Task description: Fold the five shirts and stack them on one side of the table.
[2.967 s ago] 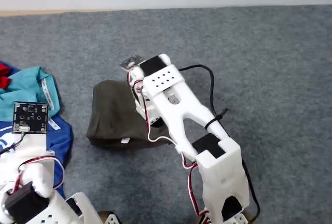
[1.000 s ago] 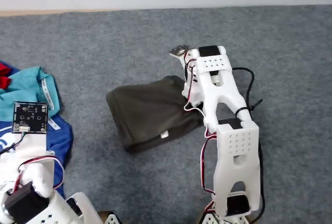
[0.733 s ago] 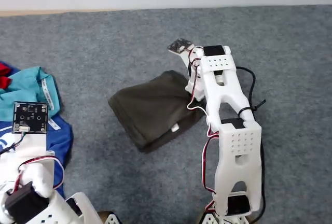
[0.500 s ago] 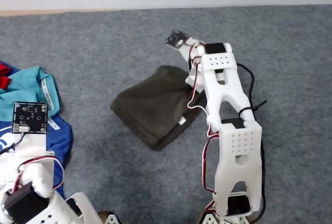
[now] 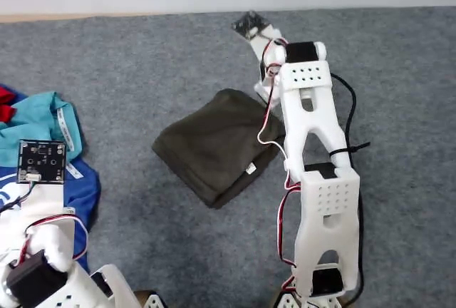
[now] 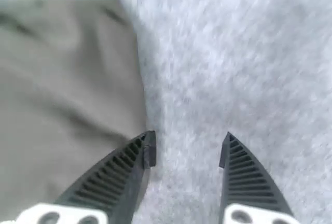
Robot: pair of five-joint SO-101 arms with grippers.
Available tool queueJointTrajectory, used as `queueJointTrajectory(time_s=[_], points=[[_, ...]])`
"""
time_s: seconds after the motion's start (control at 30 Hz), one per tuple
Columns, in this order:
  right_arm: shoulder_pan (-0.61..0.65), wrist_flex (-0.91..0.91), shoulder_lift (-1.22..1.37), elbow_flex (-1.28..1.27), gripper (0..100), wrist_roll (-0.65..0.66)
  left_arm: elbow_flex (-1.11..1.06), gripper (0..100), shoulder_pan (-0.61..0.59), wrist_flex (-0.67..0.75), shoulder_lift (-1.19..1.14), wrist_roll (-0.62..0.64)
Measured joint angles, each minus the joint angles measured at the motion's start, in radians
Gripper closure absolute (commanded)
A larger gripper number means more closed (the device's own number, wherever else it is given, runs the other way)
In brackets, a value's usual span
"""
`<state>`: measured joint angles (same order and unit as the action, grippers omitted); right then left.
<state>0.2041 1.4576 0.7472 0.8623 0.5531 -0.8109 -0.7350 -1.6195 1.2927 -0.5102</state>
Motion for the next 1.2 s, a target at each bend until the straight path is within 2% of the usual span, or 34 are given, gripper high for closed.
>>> queueJointTrajectory(time_s=[0.07,0.2,0.27,0.53,0.87,1.1,1.2], points=[[0.037,-0.008,0.0,0.021,83.5,-0.029,0.0,100,0.0,0.0,0.0,0.0],[0.117,-0.081,0.002,0.026,99.8,-0.068,0.0,100,0.0,0.0,0.0,0.0],[0.146,-0.135,0.018,0.028,97.0,-0.071,0.0,100,0.0,0.0,0.0,0.0],[0.206,-0.282,0.204,0.026,98.8,-0.075,0.0,100,0.0,0.0,0.0,0.0],[0.19,-0.499,0.319,0.028,98.3,-0.077,-0.003,100,0.0,0.0,0.0,0.0],[0.19,-0.446,0.256,0.026,98.3,-0.077,-0.037,100,0.0,0.0,0.0,0.0],[0.195,-0.39,0.187,0.026,98.3,-0.115,-0.037,100,0.0,0.0,0.0,0.0]])
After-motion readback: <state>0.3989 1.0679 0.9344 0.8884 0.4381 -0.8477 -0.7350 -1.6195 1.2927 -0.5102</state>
